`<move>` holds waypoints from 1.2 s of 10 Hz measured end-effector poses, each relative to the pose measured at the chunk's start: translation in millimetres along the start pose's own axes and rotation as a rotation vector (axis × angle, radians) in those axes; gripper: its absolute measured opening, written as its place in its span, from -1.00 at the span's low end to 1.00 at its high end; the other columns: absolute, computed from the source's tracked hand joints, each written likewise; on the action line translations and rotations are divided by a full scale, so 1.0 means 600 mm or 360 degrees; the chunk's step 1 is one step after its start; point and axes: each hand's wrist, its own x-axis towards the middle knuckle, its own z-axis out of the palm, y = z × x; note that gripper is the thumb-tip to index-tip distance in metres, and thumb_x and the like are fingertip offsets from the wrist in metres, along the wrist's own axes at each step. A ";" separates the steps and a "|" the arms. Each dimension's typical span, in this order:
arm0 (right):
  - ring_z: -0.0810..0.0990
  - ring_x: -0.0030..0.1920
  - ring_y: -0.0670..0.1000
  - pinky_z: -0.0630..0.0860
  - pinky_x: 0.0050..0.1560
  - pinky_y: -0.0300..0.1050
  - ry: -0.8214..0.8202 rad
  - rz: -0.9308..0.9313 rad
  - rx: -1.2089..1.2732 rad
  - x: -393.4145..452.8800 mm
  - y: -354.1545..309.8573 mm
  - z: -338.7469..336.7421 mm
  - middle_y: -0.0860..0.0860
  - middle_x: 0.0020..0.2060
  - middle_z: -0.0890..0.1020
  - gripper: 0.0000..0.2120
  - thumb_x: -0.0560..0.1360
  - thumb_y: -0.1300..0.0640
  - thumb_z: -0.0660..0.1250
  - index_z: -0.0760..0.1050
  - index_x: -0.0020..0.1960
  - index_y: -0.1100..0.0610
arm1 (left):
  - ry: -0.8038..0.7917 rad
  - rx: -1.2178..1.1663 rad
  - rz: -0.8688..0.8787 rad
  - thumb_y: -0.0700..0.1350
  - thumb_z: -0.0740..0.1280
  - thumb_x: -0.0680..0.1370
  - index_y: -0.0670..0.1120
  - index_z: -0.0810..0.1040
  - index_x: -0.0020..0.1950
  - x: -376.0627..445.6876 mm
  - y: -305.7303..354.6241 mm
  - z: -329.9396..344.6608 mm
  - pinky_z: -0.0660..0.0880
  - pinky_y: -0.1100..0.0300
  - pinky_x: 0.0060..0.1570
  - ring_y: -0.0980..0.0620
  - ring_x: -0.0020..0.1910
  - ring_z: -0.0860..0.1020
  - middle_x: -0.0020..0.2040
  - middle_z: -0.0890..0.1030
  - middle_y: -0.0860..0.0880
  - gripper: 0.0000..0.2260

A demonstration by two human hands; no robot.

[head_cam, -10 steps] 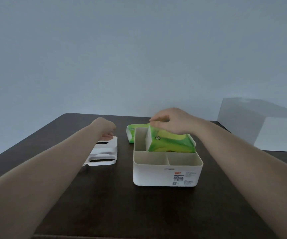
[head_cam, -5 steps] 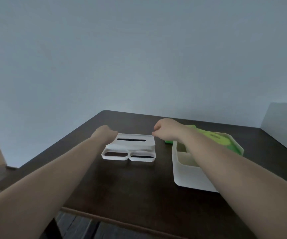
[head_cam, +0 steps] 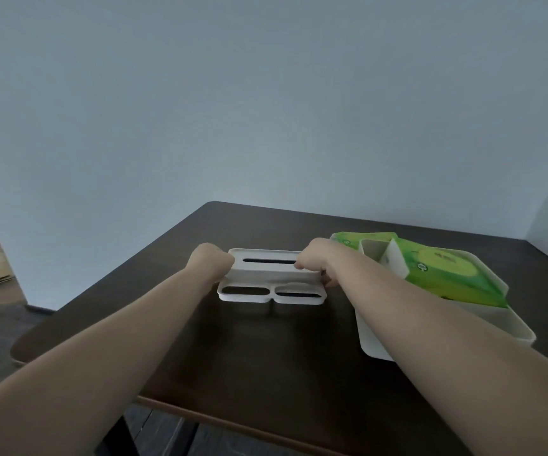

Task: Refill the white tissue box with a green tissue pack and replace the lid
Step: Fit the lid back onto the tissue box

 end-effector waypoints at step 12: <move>0.31 -0.44 0.03 0.19 -0.50 -0.19 0.0970 0.0433 0.0864 -0.166 0.355 -0.132 0.09 -0.40 0.37 -0.70 0.50 0.27 0.22 0.28 -0.39 0.20 | -0.0240 -0.0647 0.0179 -0.19 0.20 0.54 -0.03 0.30 -0.37 -0.237 0.250 0.212 0.40 0.20 -0.31 0.01 -0.36 0.39 -0.27 0.42 -0.04 -0.72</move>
